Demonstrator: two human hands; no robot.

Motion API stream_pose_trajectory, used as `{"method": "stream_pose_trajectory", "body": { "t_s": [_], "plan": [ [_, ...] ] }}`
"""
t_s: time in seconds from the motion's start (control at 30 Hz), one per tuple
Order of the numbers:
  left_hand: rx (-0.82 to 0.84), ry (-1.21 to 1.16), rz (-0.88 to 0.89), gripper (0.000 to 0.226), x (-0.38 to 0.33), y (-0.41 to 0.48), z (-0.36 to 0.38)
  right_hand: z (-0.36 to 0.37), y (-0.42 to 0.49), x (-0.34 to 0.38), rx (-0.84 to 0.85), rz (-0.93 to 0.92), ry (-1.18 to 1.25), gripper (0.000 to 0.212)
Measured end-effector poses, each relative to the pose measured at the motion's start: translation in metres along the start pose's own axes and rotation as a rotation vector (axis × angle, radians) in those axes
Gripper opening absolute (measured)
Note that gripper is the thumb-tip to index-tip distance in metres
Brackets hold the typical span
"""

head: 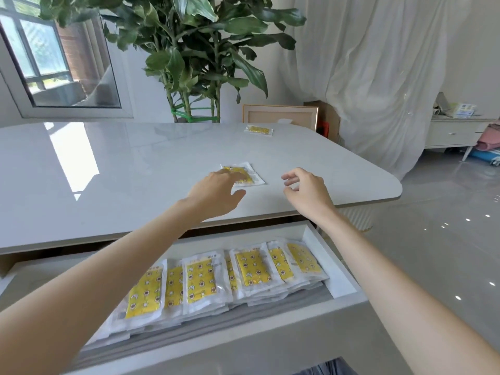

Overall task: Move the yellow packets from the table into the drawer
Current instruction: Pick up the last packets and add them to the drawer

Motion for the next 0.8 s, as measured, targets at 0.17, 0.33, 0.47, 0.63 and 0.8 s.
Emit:
{"method": "stream_pose_trajectory", "body": {
  "t_s": [0.17, 0.33, 0.47, 0.63, 0.8],
  "plan": [
    [0.226, 0.043, -0.058, 0.055, 0.028, 0.054, 0.032, 0.017, 0.061, -0.010, 0.078, 0.059, -0.040, 0.035],
    [0.179, 0.095, -0.120, 0.054, 0.057, 0.110, 0.039, 0.033, 0.134, -0.030, 0.139, 0.089, -0.121, 0.041],
    [0.115, 0.075, -0.130, 0.052, 0.084, 0.156, 0.039, 0.050, 0.196, -0.044, 0.192, 0.093, -0.171, 0.046],
    [0.035, 0.065, -0.156, 0.049, 0.110, 0.215, 0.032, 0.066, 0.271, -0.056, 0.177, 0.093, -0.233, 0.051],
    [-0.010, 0.057, -0.133, 0.047, 0.131, 0.267, 0.026, 0.079, 0.349, -0.073, 0.173, 0.120, -0.309, 0.052]
  ]
}}
Point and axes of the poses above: each hand's wrist, its own y-axis towards the middle knuckle, its own z-axis out of the palm, x = y × z, the point moved 6 cm from there along y, towards the middle knuckle, and after that the axes turned 12 degrees about x, right-handed, at the moved point
